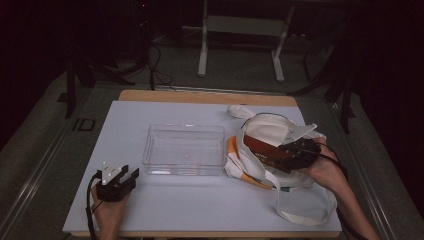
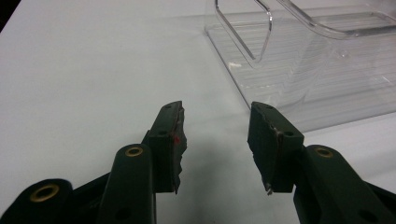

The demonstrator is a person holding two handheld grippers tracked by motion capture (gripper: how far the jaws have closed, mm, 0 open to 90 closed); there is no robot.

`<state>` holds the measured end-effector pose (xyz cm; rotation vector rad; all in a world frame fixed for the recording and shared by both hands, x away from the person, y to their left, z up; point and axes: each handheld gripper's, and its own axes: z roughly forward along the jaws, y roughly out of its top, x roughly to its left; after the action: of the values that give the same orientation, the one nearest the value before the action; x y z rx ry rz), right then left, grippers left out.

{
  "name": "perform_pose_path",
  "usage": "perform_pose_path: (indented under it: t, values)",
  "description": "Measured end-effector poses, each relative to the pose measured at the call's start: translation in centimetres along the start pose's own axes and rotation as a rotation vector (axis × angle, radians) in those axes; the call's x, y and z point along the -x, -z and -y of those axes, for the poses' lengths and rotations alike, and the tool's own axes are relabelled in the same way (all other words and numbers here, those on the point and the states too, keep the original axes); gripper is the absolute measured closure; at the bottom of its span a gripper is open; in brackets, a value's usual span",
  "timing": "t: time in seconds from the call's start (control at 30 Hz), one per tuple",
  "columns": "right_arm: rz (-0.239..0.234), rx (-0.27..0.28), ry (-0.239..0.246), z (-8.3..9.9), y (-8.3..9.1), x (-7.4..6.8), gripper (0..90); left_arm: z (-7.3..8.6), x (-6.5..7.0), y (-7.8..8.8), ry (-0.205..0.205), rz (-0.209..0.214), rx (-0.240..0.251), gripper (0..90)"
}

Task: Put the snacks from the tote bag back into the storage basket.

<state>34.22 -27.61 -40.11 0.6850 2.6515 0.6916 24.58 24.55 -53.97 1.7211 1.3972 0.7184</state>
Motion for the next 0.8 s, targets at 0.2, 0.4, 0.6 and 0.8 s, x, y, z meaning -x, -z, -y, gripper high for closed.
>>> perform_pose_path:
  t: [0.2, 0.4, 0.6, 0.8]
  values:
    - [0.003, -0.047, 0.01, 0.1, -0.5, 0.5, 48.3, 0.0, 0.0, 0.0, 0.001, 0.0, 0.0, 56.2]
    - [0.0, -0.086, 0.016, 0.1, -0.8, 0.9, 47.7, 0.0, 0.0, 0.0, 0.001, 0.001, 0.001, 56.2]
    - [-0.005, -0.121, 0.019, 0.1, -1.2, 1.2, 46.7, 0.0, 0.0, 0.0, 0.002, 0.0, 0.002, 56.2]
    - [-0.011, -0.158, 0.026, 0.1, -1.5, 1.8, 44.4, 0.0, 0.0, 0.0, 0.002, 0.0, 0.003, 56.1]
